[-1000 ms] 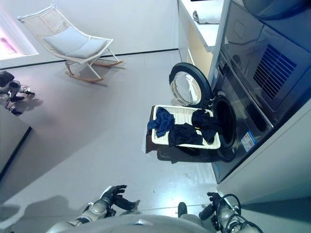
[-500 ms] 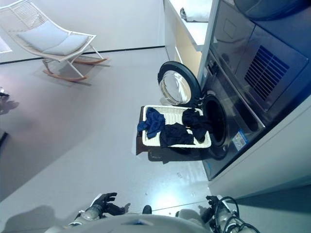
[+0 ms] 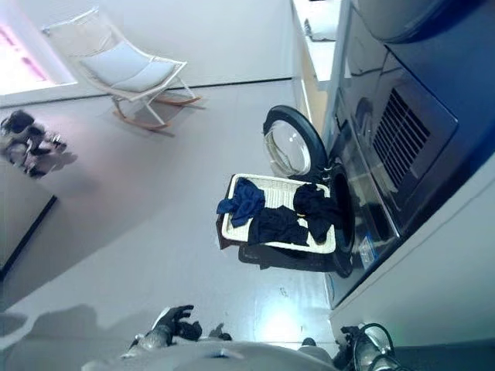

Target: Pick up the clothes and place them into the washing machine

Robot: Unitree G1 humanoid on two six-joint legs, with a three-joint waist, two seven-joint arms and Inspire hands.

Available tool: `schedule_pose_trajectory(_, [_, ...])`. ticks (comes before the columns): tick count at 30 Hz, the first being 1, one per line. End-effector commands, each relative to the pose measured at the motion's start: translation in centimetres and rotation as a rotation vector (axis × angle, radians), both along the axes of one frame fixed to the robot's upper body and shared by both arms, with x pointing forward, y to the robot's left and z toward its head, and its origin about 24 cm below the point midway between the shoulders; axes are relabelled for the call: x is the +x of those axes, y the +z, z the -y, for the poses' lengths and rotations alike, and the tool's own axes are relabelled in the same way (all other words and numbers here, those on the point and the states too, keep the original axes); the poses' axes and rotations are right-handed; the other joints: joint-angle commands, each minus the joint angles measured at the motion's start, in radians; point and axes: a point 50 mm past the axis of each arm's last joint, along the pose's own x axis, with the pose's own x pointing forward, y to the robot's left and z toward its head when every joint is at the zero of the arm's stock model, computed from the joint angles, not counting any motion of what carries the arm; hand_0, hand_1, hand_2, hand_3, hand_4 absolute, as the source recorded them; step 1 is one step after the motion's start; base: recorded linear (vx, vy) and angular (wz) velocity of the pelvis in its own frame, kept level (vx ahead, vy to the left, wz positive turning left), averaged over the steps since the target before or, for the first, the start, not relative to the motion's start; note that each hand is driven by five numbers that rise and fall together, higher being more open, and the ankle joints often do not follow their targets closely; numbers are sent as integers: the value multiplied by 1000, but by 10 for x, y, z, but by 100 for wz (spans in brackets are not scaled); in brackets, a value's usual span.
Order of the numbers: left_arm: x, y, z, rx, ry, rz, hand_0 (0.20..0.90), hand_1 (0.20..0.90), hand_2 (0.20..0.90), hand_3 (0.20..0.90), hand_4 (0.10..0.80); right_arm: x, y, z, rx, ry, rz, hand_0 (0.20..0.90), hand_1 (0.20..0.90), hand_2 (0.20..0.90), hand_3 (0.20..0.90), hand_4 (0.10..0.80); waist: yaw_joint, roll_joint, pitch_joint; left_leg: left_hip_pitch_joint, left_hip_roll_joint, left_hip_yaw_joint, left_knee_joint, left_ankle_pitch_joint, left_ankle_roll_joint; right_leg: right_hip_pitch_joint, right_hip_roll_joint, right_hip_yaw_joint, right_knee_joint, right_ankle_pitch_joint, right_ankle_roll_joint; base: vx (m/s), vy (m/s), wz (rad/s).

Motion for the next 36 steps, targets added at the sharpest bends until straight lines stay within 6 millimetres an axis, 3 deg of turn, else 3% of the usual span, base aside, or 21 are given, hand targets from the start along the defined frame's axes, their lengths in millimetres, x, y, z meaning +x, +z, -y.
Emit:
schedule_pose_trajectory(1, [2, 3, -12, 30, -11, 18, 900, 900, 900, 900, 800, 31, 5, -8, 8, -2, 107, 900, 900, 900, 900, 800, 18, -42, 5, -38, -30, 0, -137, -46, 95, -56, -12, 42, 119, -42, 51, 152, 22, 19])
schedule_pose_trajectory(2, [2, 3, -12, 30, -10, 18, 900, 900, 900, 900, 800, 31, 5, -8, 8, -2, 107, 900, 900, 900, 900, 800, 19, -42, 7, -32, -29, 1, -142, -44, 95, -55, -12, 43, 120, -43, 51, 219, 80, 15])
schedule_pose_trajectory(3, [-4, 1, -12, 38, -16, -4, 900, 900, 900, 900, 800, 33, 5, -11, 15, 4, 116, 900, 900, 900, 900, 800, 34, -23, 9, -68, -21, 15, -235, -2, 95, -30, 1, 46, 118, -62, 51, 222, 115, 6])
schedule_pose_trajectory(7, [-22, -2, -19, 53, 20, -62, 900, 900, 900, 900, 800, 36, 4, -18, 49, -9, 130, 900, 900, 900, 900, 800, 47, -28, 2, -115, 38, 101, -254, 34, 74, 42, -21, 72, 100, -93, 74, 319, 224, -13])
schedule_pose_trajectory(11, [-29, -1, -31, 78, 24, -85, 900, 900, 900, 900, 800, 27, 0, -26, 74, -22, 95, 900, 900, 900, 900, 800, 56, -49, -37, -80, 48, 135, -248, 62, 82, 64, -49, 81, 129, -83, 104, 310, 272, -36])
schedule_pose_trajectory(13, [-23, 2, -36, 91, 13, -69, 900, 900, 900, 900, 800, 26, 0, -24, 80, -74, 104, 900, 900, 900, 900, 800, 50, -72, -33, -81, 18, 156, -170, 11, 107, 59, -74, 91, 155, -25, 113, 221, 299, -31])
schedule_pose_trajectory(14, [-19, 3, -38, 96, 7, -58, 900, 900, 900, 900, 800, 25, 0, -24, 86, -90, 108, 900, 900, 900, 900, 800, 46, -82, -36, -80, -5, 157, -160, -7, 119, 47, -88, 106, 183, 39, 121, 181, 301, -20])
schedule_pose_trajectory(15, [-14, 4, -39, 98, -6, -47, 900, 900, 900, 900, 800, 27, 0, -25, 95, -98, 119, 900, 900, 900, 900, 800, 39, -91, -37, -75, -44, 157, -155, -23, 137, 28, -119, 132, 226, 154, 131, 161, 333, -10])
schedule_pose_trajectory(16, [-9, 6, -38, 97, -18, -34, 900, 900, 900, 900, 800, 34, 2, -24, 96, -104, 143, 900, 900, 900, 900, 800, 32, -83, -32, -69, -61, 151, -152, -34, 149, -11, -136, 148, 278, 226, 123, 102, 352, -1])
schedule_pose_trajectory(17, [-6, 7, -38, 97, -30, -27, 900, 900, 900, 900, 800, 40, 4, -25, 100, -102, 164, 900, 900, 900, 900, 800, 26, -68, -17, -57, -61, 152, -153, -34, 159, -65, -135, 148, 343, 254, 106, 82, 344, 0])
schedule_pose_trajectory(20, [-2, 7, -36, 91, -59, -17, 900, 900, 900, 900, 800, 61, 11, -29, 132, -102, 247, 900, 900, 900, 900, 800, 8, -36, -5, -16, -61, 160, -190, -38, 166, -156, -40, 130, 352, 118, 83, 158, 275, -16])
schedule_pose_trajectory(21, [-2, 7, -36, 91, -66, -21, 900, 900, 900, 900, 800, 66, 12, -33, 146, -92, 265, 900, 900, 900, 900, 800, 9, -36, -7, 3, -67, 162, -206, -41, 165, -180, -3, 95, 296, 58, 71, 256, 144, -41])
schedule_pose_trajectory(22, [-2, 7, -37, 93, -68, -22, 900, 900, 900, 900, 800, 73, 15, -34, 161, -89, 291, 900, 900, 900, 900, 800, 9, -48, -7, 20, -83, 162, -219, -45, 163, -173, 7, 56, 212, 52, 70, 246, 62, -41])
schedule_pose_trajectory(23, [-1, 7, -37, 95, -72, -22, 900, 900, 900, 900, 800, 81, 18, -37, 170, -78, 319, 900, 900, 900, 900, 800, 9, -58, 0, 34, -95, 163, -224, -52, 161, -150, 4, 25, 126, 57, 70, 205, 25, -28])
schedule_pose_trajectory(24, [1, 8, -37, 97, -75, -13, 900, 900, 900, 900, 800, 93, 24, -42, 187, -37, 370, 900, 900, 900, 900, 800, 4, -59, 7, 37, -100, 152, -222, -54, 160, -136, 0, 49, 114, 57, 70, 161, 22, 2])
schedule_pose_trajectory(26, [2, 8, -35, 96, -75, -7, 900, 900, 900, 900, 800, 102, 32, -46, 211, 1, 429, 900, 900, 900, 900, 800, -5, -66, 2, 47, -112, 127, -224, -61, 165, -108, 26, 133, 111, 34, 80, 156, 13, 69])
schedule_pose_trajectory(29, [-7, 5, -29, 78, -92, -16, 900, 900, 900, 900, 800, 118, 44, -53, 236, 75, 505, 900, 900, 900, 900, 800, 18, -72, 3, 73, -114, 133, -226, -76, 167, -91, 5, 56, 100, 41, 79, 170, -28, 59])
schedule_pose_trajectory(36, [-26, 1, -31, 73, -84, -51, 900, 900, 900, 900, 800, 161, 88, -59, 241, 236, 722, 900, 900, 900, 900, 800, 31, -69, -4, 73, -118, 108, -239, -80, 164, -60, -7, 19, 70, 16, 84, 111, -22, 19])
